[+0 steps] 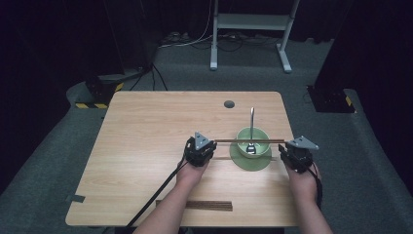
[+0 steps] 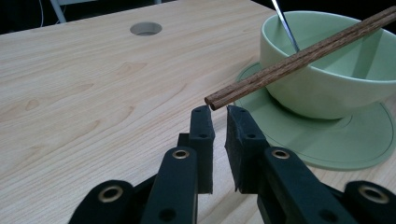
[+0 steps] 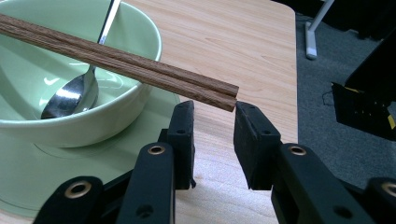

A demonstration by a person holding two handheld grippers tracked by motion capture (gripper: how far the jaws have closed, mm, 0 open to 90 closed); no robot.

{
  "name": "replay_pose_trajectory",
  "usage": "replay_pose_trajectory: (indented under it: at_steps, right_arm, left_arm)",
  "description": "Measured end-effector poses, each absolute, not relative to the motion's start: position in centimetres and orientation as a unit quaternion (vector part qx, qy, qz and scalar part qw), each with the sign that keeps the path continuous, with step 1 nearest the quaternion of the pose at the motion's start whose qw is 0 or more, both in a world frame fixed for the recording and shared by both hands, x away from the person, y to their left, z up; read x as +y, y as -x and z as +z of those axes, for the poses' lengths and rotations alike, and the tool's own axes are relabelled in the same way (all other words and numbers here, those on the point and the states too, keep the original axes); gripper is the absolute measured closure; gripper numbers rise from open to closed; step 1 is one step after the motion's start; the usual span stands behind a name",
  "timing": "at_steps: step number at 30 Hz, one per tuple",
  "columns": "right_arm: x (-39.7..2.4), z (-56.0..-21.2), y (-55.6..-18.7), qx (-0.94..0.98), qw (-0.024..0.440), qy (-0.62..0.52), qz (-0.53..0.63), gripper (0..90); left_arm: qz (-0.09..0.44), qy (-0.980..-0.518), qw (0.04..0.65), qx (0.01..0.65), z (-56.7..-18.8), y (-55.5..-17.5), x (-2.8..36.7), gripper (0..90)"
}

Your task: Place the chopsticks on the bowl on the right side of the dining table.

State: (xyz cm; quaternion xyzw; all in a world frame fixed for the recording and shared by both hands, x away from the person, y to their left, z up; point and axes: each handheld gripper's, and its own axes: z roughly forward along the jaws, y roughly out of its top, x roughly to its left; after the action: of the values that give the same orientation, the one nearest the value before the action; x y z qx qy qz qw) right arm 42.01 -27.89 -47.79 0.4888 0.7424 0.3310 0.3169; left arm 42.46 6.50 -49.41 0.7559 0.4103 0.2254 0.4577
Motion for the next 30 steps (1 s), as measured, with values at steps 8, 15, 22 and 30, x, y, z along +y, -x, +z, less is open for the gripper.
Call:
replay_pose_trajectory:
  at_steps: [8,15,22,30]
  right_arm:
    - [-28.1,-47.5,-41.8,0.741,0.316,-0.491,0.333,64.6]
    - [-28.0,-47.5,-41.6,0.739,0.317,-0.490,0.338,59.7]
    - [-27.8,-47.3,-40.8,0.738,0.316,-0.487,0.344,52.4]
    - [-26.9,-46.9,-38.9,0.739,0.296,-0.480,0.369,39.4]
  left_arm:
    - [0.223,-0.757,0.453,0.414,-49.3,-42.4,6.7,74.4]
    - [0.222,-0.757,0.457,0.411,-49.3,-42.2,7.0,64.3]
    - [0.218,-0.756,0.458,0.414,-49.3,-41.8,7.3,46.9]
    - [0.187,-0.763,0.458,0.417,-49.2,-41.1,9.6,28.1]
